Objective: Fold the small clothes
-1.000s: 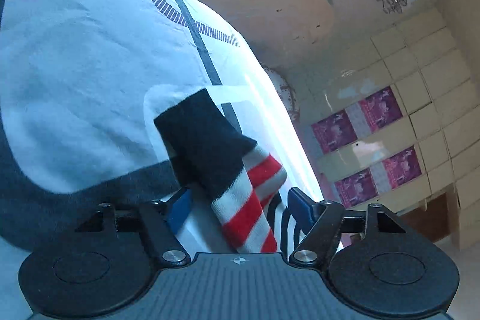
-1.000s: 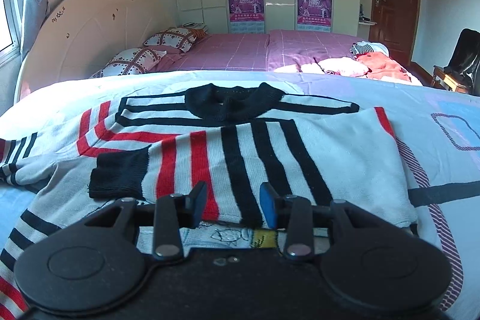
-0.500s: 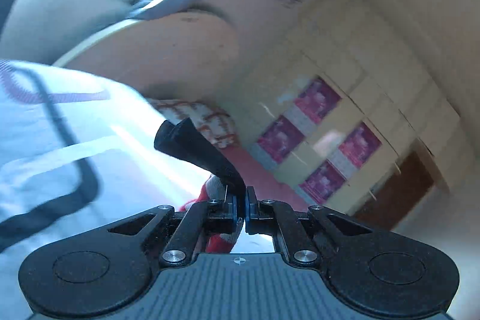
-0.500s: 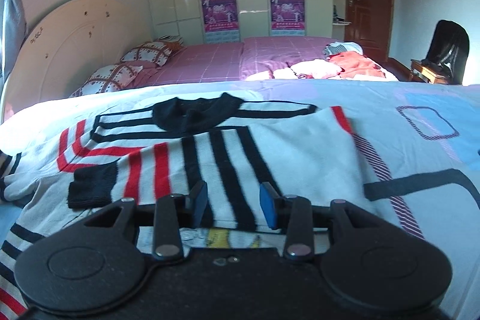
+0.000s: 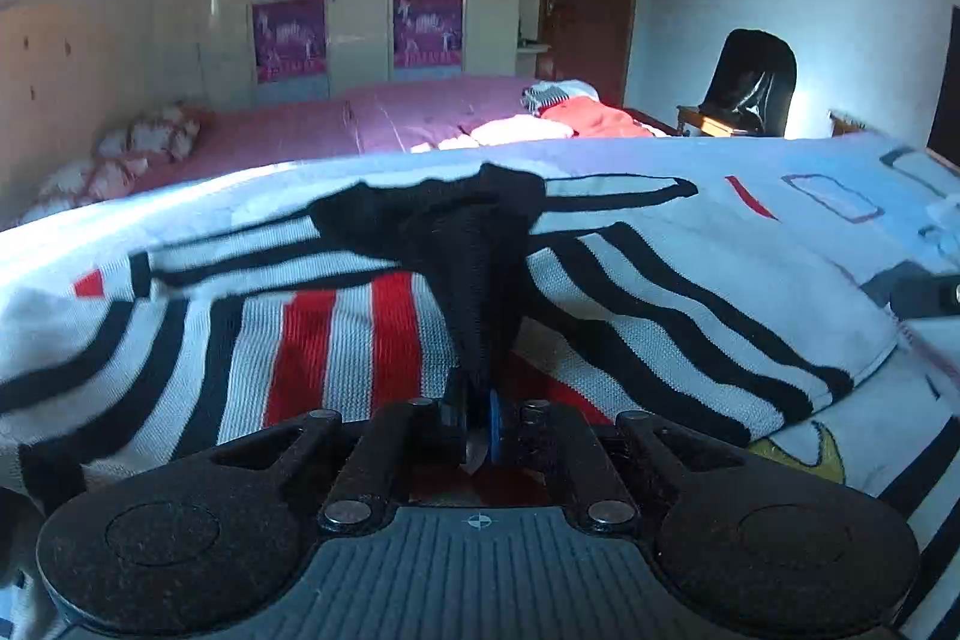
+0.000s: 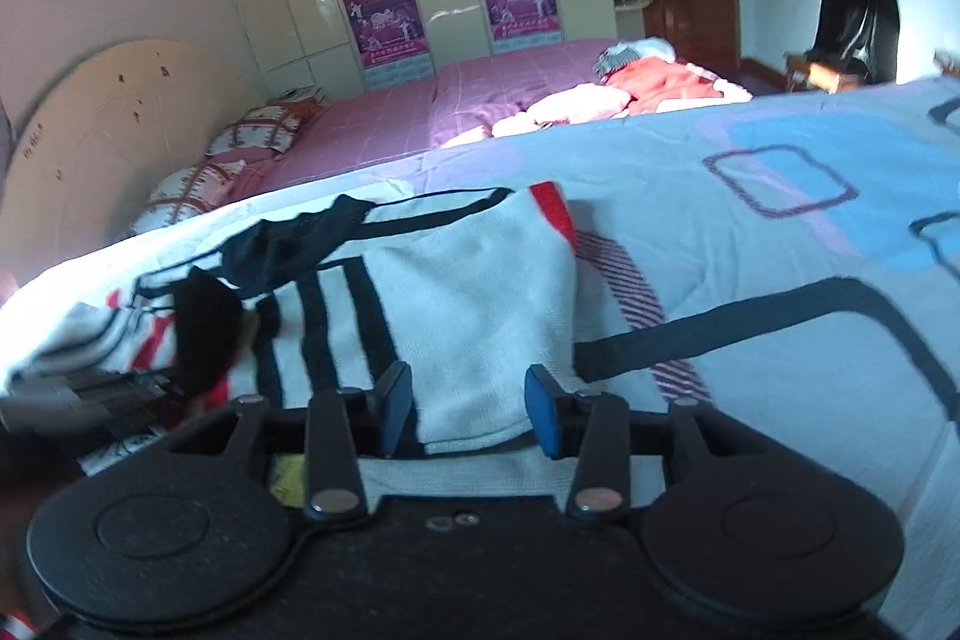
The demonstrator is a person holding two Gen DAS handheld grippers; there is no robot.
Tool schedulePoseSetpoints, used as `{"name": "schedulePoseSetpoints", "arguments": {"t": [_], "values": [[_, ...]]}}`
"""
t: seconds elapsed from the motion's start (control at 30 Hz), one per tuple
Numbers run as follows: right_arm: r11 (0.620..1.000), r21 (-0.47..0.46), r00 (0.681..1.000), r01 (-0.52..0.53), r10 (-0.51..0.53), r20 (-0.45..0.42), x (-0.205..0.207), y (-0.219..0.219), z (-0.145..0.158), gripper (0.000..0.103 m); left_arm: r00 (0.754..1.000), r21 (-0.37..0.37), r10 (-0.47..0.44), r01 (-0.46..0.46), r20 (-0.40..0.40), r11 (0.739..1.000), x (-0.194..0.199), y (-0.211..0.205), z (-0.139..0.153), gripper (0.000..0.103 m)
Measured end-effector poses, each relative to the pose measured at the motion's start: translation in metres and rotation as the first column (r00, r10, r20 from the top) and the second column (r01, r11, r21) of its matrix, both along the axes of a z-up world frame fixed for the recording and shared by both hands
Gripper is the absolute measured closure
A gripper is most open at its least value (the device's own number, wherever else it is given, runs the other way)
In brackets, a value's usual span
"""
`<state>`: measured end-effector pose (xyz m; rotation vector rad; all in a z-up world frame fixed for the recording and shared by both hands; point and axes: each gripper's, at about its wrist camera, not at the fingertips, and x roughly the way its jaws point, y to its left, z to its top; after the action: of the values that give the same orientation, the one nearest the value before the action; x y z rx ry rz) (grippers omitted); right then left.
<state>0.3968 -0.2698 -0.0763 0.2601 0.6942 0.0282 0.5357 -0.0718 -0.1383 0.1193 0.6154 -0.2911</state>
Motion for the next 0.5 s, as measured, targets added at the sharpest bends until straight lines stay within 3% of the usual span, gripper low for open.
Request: {"name": "schedulePoseSetpoints", "arguments": {"t": [0.1,0.27,0.4,0.5], "values": [[0.993,0.114,0.999,-0.044,0.042,0.027,0.007,0.004,0.002,0.049,0.998,-0.026,0.046,-0.045,0.03,0.999,-0.03,0.014,0.024,0.097],[0.957,0.266,0.993,-0.119,0.116,0.027,0.033,0.041,-0.005,0.049,0.967,-0.056,0.236,-0.231,0.096,0.971,-0.089,0.092,0.032,0.092],[0.954,0.266,0.988,-0.139,0.152,-0.027,0.061,0.079,-0.014,0.049,0.925,-0.046,0.378,-0.376,0.039,0.926,-0.093,0.145,0.008,0.092],[0.959,0.264,0.986,-0.105,0.134,-0.097,0.071,0.09,-0.024,0.049,0.921,-0.052,0.389,-0.387,0.015,0.92,-0.088,0.16,-0.004,0.092]]}}
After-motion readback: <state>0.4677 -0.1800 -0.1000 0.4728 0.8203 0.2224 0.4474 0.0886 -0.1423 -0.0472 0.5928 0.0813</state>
